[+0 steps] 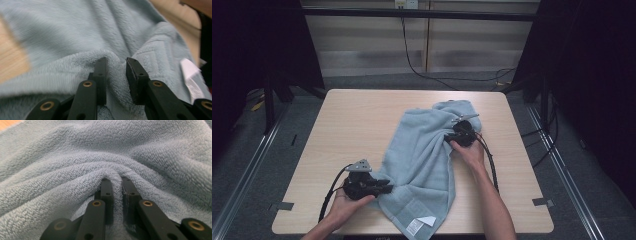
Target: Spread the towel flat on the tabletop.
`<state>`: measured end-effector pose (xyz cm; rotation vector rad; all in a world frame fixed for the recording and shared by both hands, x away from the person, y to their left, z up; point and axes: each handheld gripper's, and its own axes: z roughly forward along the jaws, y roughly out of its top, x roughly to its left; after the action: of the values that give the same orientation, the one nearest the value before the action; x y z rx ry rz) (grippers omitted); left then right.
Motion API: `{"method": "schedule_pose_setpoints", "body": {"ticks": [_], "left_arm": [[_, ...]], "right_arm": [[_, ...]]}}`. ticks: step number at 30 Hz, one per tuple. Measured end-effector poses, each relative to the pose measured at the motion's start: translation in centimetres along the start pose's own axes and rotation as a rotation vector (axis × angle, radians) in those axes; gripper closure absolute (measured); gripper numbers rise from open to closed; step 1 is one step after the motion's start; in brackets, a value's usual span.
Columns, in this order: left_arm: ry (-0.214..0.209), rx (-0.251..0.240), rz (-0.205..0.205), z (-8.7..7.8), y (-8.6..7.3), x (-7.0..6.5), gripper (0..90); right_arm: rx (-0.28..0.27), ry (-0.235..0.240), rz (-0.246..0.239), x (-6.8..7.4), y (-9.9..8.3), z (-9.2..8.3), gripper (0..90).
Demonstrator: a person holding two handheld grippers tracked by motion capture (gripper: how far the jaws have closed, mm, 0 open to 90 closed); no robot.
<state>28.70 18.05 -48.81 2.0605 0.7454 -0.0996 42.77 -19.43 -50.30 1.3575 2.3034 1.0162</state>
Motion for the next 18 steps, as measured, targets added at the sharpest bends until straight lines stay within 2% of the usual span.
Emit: {"method": "schedule_pose_setpoints", "body": {"ticks": [2, 4, 5, 7, 9, 11, 14, 16, 18], "left_arm": [[-0.015, -0.024, 0.002, -0.9, 0.0, 0.2, 66.6], [-0.007, -0.058, -0.009, -2.1, 0.1, 0.7, 64.0], [-0.008, -0.082, -0.024, -2.7, 0.2, 1.0, 62.8], [0.01, -0.122, -0.043, -3.9, 0.3, 1.9, 59.4], [0.036, -0.142, -0.036, -4.7, 0.6, 2.6, 57.4], [0.058, -0.15, -0.049, -5.1, 0.8, 3.4, 53.8], [0.13, -0.113, -0.062, -4.7, 0.5, 5.3, 51.0], [0.129, -0.087, -0.097, -4.4, 0.2, 6.5, 49.0], [0.142, -0.071, -0.108, -4.3, -0.1, 7.0, 46.7]], "right_arm": [[-0.023, 0.012, 0.009, 0.2, -0.1, -0.4, 76.9], [-0.039, 0.007, 0.007, 0.6, -0.3, -1.5, 69.9], [-0.053, 0.003, 0.009, 0.8, -0.5, -2.3, 66.1], [-0.101, 0.03, 0.017, 1.2, -1.0, -4.4, 61.2], [-0.139, 0.06, 0.02, 1.8, -1.7, -6.5, 58.9], [-0.164, 0.092, 0.006, 2.7, -2.7, -8.5, 57.9], [-0.158, 0.092, -0.028, 4.4, -3.9, -10.6, 54.1], [-0.176, 0.13, -0.019, 5.2, -4.6, -11.7, 54.2], [-0.164, 0.178, -0.036, 6.7, -5.3, -12.2, 54.2]]}}
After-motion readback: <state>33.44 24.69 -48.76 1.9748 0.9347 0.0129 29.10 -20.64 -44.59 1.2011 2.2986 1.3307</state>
